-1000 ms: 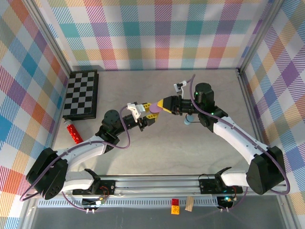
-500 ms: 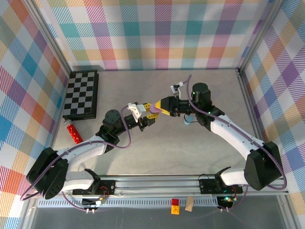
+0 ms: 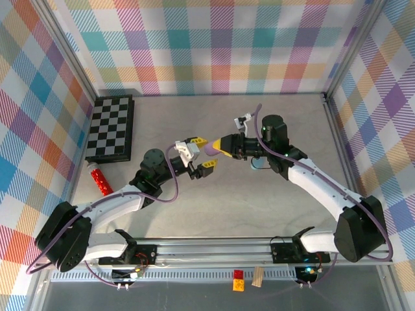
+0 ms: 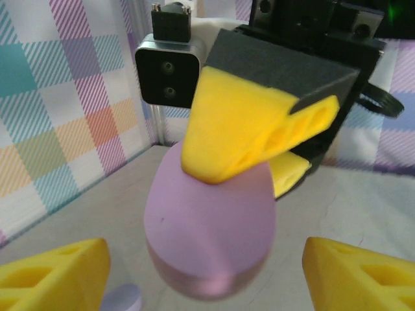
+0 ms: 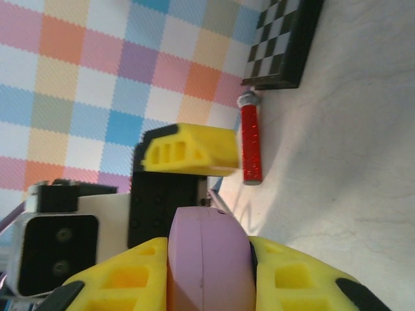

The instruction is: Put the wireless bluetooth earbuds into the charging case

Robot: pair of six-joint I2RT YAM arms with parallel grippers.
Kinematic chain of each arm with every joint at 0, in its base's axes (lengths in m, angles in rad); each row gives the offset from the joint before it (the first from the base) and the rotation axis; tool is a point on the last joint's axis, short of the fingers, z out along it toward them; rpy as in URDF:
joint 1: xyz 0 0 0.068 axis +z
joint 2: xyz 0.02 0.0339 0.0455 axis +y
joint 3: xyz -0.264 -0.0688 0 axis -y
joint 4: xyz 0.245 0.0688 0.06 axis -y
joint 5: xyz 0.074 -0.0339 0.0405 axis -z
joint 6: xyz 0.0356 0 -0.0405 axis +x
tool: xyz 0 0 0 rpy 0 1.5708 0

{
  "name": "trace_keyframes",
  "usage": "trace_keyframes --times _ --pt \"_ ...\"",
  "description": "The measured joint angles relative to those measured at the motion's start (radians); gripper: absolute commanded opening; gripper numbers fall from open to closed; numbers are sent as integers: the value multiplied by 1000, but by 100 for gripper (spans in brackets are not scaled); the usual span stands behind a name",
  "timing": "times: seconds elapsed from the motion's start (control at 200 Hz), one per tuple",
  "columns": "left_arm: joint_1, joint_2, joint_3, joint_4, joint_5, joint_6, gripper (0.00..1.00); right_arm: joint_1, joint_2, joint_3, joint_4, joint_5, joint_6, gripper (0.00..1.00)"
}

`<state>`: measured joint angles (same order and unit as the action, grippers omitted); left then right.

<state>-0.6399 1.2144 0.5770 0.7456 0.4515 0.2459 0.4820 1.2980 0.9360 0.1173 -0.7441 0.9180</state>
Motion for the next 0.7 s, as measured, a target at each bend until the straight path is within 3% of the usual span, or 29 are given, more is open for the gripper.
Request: trace_keyframes --times 0.135,0.44,0.7 --pt "0 -56 -29 -83 3 17 100 -26 -6 -54 -45 69 -44 20" --pt "0 -90 -103 -276 -12 47 100 -45 114 -161 -53 182 -82 20" --pt "-1 -43 -103 -282 -3 55 100 -51 237 -194 -66 276 -130 20"
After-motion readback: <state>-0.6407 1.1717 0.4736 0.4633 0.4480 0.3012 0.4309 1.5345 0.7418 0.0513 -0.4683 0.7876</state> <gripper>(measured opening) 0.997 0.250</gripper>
